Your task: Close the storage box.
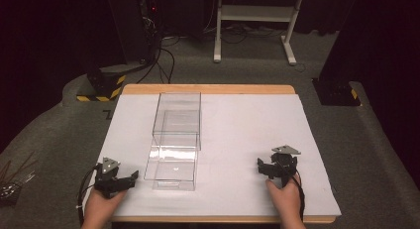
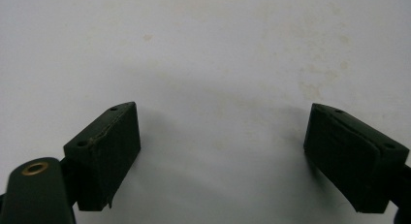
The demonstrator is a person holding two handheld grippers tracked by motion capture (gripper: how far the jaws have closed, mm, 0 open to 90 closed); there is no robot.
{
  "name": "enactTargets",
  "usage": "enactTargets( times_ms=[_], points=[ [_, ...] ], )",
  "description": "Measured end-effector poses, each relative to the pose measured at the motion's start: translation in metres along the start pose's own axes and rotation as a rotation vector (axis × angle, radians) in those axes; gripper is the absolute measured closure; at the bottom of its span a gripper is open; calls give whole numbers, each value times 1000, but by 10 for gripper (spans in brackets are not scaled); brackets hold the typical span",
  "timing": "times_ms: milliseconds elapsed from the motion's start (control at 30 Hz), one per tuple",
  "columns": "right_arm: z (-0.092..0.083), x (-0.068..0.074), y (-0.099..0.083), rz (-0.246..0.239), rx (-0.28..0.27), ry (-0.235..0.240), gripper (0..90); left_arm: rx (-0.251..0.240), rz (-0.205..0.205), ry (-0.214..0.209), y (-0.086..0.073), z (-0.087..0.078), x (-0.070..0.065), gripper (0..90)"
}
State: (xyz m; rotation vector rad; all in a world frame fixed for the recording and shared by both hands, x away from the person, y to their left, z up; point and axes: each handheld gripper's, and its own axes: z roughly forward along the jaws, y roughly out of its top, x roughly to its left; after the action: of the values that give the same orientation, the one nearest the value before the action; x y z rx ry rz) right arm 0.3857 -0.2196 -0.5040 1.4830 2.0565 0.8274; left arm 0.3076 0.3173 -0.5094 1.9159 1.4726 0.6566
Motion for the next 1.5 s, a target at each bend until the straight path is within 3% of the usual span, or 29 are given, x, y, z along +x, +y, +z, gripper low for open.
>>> enactTargets(
  times_ms=[600,867,967,1033,1500],
  points=[
    [0,-1,0,0,-3,7,126,-3,-9,-1,0,0,0,149],
    [0,-1,0,-2,-3,7,126,26,20,-6,2,-4,2,150],
    [0,-1,0,-1,-2,6,126,8,3,-23,3,-8,5,146],
    [0,-1,0,0,-2,6,126,-18,-8,-58,3,-13,8,136],
    [0,0,0,-1,-3,5,127,-158,-7,-111,14,-44,0,98]
  ],
)
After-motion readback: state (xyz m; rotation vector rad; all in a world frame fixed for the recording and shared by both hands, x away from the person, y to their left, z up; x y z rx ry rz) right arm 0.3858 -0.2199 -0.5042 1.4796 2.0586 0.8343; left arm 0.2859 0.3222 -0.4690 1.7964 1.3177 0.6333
